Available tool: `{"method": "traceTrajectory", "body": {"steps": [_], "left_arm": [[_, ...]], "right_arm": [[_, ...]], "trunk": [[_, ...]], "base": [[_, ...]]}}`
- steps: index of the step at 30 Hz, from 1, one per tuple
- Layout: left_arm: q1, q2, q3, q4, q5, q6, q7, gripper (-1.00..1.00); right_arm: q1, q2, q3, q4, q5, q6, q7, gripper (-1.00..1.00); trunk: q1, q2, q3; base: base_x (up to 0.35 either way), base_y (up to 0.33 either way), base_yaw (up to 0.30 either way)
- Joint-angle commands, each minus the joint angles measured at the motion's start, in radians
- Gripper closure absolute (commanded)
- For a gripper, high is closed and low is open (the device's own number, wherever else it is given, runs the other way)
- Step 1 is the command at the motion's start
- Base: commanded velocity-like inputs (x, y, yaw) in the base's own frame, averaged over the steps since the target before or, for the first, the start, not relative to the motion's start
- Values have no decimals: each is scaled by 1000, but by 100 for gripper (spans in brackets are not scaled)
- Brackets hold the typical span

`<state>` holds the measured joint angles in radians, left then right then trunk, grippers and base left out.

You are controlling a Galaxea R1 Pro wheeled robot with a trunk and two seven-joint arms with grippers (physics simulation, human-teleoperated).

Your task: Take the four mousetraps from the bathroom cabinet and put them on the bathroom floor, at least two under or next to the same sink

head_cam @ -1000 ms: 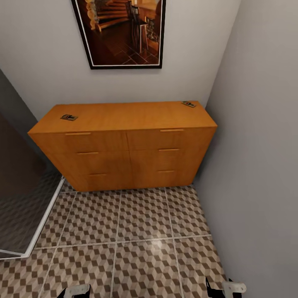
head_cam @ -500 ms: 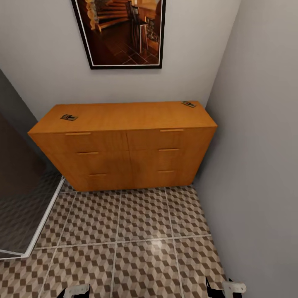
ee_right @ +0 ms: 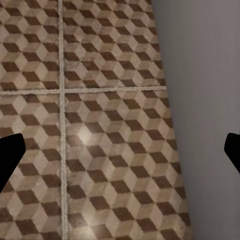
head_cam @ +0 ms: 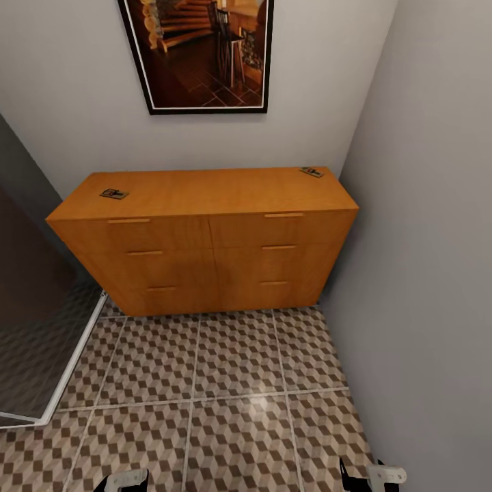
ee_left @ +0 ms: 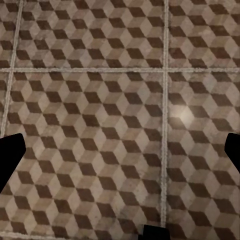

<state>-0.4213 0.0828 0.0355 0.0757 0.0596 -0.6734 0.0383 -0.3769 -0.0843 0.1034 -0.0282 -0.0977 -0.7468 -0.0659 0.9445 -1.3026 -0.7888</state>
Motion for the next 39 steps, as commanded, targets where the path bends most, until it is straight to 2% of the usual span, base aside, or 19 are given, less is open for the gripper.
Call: {"method": "traceTrajectory", "body": {"steps": [1, 16, 20, 39], "left_arm": [[-1, 0, 3, 4, 2, -6, -1, -100], [-2, 0, 3, 4, 2, -6, -1, -100], [-1, 1, 3, 3, 0, 8, -1, -100], [-2, 0, 3, 3, 1, 12, -1, -100]], "right_arm": [[0, 0, 9, 1, -10, -3, -2, -100], [0, 0, 10, 1, -10, -3, -1, -100], [-1, 20, 13, 3, -5, -6, -2, -100], [0, 33, 13, 4, -5, -6, -2, -100]], "trunk": [[0, 0, -1], [0, 0, -1], [0, 0, -1], [0, 0, -1]], "base": [[0, 0, 0], [0, 0, 0], [0, 0, 0], [0, 0, 0]]}}
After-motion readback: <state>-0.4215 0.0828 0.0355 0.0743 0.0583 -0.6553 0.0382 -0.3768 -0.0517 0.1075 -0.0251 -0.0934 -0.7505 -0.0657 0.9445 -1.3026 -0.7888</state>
